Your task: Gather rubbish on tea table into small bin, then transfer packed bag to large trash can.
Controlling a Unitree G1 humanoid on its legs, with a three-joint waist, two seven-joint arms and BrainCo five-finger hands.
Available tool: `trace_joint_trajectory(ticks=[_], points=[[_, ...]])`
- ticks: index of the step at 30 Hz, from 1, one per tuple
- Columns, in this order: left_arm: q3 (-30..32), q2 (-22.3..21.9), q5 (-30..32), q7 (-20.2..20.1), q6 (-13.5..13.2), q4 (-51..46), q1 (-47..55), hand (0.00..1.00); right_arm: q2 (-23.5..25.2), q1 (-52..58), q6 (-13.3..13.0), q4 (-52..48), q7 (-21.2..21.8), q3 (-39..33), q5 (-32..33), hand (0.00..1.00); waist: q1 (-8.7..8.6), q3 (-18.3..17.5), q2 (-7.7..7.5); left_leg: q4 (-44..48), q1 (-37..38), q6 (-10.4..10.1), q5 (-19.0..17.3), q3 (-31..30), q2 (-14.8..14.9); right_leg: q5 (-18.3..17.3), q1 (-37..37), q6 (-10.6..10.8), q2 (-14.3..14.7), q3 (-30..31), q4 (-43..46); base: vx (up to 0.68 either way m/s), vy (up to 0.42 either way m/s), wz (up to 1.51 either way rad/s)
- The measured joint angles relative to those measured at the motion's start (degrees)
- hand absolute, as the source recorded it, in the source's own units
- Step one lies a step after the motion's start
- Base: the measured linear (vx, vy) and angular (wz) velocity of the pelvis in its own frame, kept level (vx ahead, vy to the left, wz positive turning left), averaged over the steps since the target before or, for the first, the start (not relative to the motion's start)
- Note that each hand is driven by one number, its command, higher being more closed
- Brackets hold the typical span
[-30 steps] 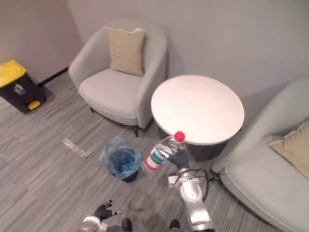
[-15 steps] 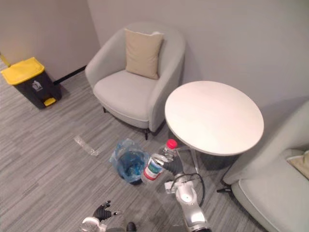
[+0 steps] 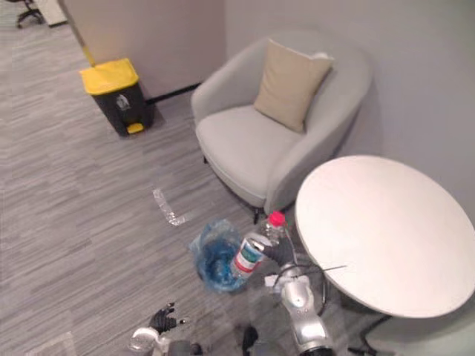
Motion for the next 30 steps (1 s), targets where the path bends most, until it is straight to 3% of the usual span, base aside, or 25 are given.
trace_joint_trajectory(ticks=[5,9,15,21,30], points=[[-0.79,0.62,0.02,0.28,0.17,0.06,0.12,0.0,-0.09,-0.29,0.08,0.19,-0.31,0.81,-0.21,1.0,0.29,0.1,0.09,-8.2,3.08,0.1,0.09,-0.53,-1.96,1.52,-0.32,1.81,-0.47,0.5,-2.38,-0.01,0.132,0.1],[-2.31,1.4,0.75,0.29,0.11,0.07,-0.01,0.0,-0.04,-1.86,0.11,2.63,0.25,4.7,-2.58,1.0,0.42,0.05,0.29,-11.57,4.65,2.15,1.48,0.99,-3.66,2.34,-0.95,2.67,-1.4,2.65,-2.55,-0.01,0.094,-0.16],[-3.31,1.92,1.77,0.59,0.09,0.32,-1.21,0.0,-0.59,-8.63,0.26,11.2,0.35,10.67,-6.8,1.0,0.79,0.96,0.17,-13.19,0.75,2.99,3.29,2.54,-4.57,3.18,-7.51,2.79,-1.97,4.5,-0.28,-0.07,0.015,-0.18],[-4.34,3.25,0.36,2.3,-0.1,0.84,-10.08,0.0,-4.46,-27.65,1.29,22.18,-0.96,15.34,-9.38,1.0,2.3,10.61,-0.46,-4.25,-14.94,3.29,3.51,1.99,-4.47,3.42,-23.1,2.38,-3.41,4.56,8.86,-0.19,-0.025,0.05],[0.33,3.22,-3.91,4.38,-2.37,-2.88,-16.82,0.0,-9.14,-44.62,3.12,25.84,-7.22,12.35,-9.32,1.0,3.63,15.44,-0.59,8.56,-36.54,4.38,2.45,-1.17,-3.12,3.31,-41.22,1.69,-4.18,2.03,18.0,-0.15,-0.017,0.16]])
